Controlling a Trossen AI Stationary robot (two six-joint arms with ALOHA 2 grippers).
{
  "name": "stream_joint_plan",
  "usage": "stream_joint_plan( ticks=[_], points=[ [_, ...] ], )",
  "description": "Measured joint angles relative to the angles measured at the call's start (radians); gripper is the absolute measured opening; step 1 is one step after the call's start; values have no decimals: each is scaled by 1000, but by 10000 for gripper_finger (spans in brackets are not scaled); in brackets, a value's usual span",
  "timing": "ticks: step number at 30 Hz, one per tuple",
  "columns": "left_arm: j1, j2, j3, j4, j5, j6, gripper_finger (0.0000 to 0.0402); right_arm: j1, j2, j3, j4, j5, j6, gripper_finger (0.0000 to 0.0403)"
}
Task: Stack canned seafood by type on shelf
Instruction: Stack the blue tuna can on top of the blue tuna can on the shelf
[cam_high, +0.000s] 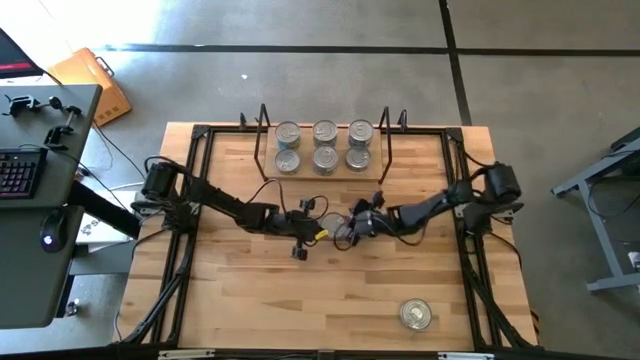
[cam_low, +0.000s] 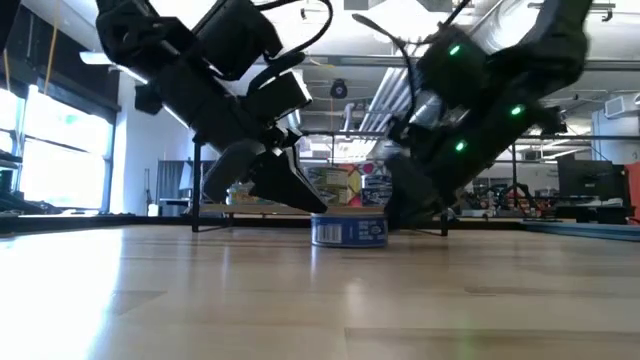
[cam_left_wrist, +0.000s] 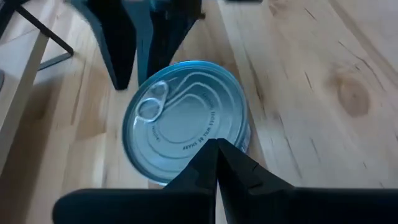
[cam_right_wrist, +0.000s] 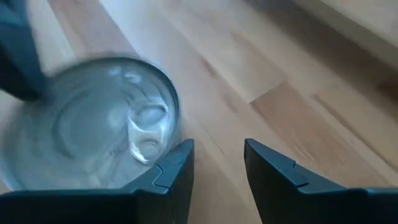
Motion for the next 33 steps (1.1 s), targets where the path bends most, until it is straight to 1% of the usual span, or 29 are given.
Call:
stream_joint_plan(
  ticks=[2,4,7,9,11,14,16,19,23,25,27,29,31,33],
  points=[
    [12,-2,-8,24,4,1,0,-28,33,20,-3,-76,-44,135],
    [25,-4,-10,29,13,10,0,-38,47,34,-16,-139,-55,135],
    [44,-4,-11,37,7,60,0,-19,41,46,-60,-160,-26,135],
    [56,-4,-12,50,-14,97,0,9,24,46,-108,-176,2,135],
    [64,-1,-11,69,-66,128,0,48,2,47,-148,-209,30,135],
    [64,-16,-14,48,-146,159,0,121,-24,46,-176,-245,43,135],
    [55,-30,-14,37,-155,168,0,166,-31,46,-173,-245,39,135],
    [31,-72,-15,6,-154,169,0,225,-31,44,-168,-193,29,135],
    [-3,-113,-14,-34,-153,169,0,268,-24,44,-166,-36,30,135],
    [-17,-119,-14,-40,-153,167,0,269,-16,44,-136,17,-32,135],
    [-27,-120,-14,-43,-148,160,0,257,-9,44,-103,52,-144,135],
    [-32,-120,-13,-76,-117,143,0,223,-6,44,-83,86,-218,135],
    [-35,-120,-13,-121,-67,101,0,161,-6,44,-87,113,-212,135],
    [-34,-120,-13,-164,-18,44,0,87,-6,44,-97,115,-150,134]
  ],
)
